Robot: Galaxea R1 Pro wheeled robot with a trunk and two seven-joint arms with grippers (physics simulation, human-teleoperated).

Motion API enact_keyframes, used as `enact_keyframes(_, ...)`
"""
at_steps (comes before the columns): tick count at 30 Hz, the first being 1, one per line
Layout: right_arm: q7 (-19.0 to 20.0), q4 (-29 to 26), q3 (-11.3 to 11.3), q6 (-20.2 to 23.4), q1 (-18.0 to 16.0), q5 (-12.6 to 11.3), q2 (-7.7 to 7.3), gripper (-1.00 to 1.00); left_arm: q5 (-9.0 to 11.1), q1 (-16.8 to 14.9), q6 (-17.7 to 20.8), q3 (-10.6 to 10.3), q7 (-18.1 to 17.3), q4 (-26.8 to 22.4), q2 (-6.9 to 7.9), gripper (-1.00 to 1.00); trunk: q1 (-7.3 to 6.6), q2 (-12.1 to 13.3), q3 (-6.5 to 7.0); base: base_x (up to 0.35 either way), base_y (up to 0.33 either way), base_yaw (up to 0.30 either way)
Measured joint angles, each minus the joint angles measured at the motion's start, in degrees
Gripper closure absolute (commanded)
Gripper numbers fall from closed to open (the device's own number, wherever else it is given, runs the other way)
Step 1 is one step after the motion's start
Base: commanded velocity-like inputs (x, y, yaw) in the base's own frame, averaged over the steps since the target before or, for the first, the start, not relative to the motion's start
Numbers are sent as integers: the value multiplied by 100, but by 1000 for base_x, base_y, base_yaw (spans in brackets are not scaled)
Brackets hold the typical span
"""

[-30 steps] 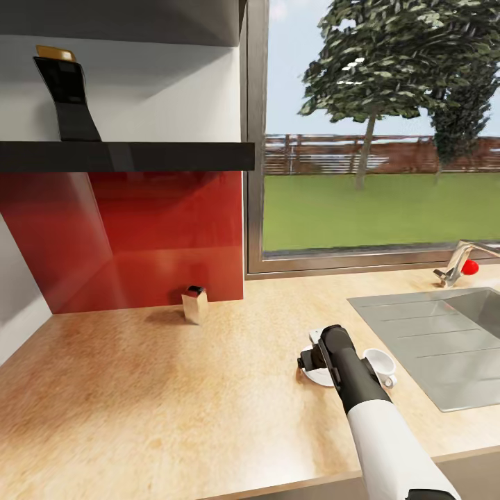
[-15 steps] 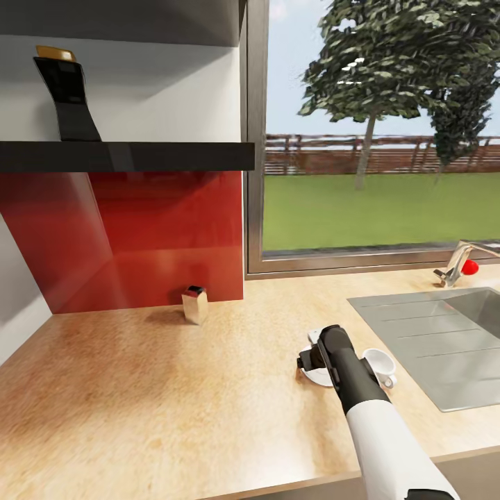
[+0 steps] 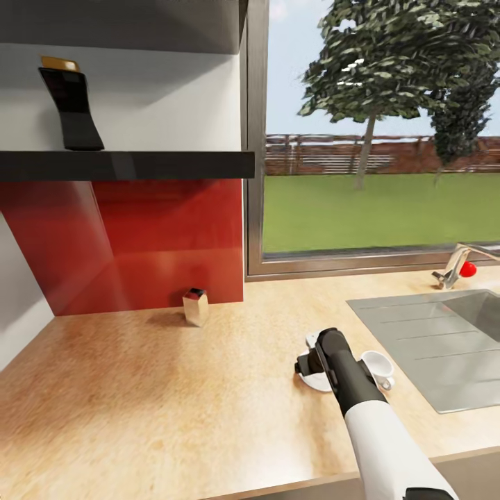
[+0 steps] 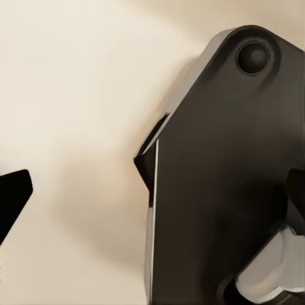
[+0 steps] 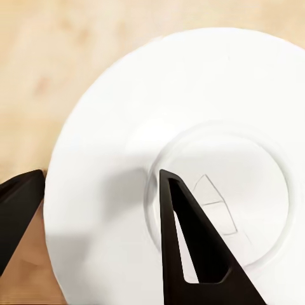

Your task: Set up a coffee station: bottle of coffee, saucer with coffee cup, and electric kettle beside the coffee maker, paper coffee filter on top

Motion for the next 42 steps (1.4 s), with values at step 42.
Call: enact_keyframes(42, 507, -2083, 480, 20, 4, -214, 117, 100, 2, -1, 80, 23, 0, -1, 82, -100, -924, 1690, 757, 0, 0, 0)
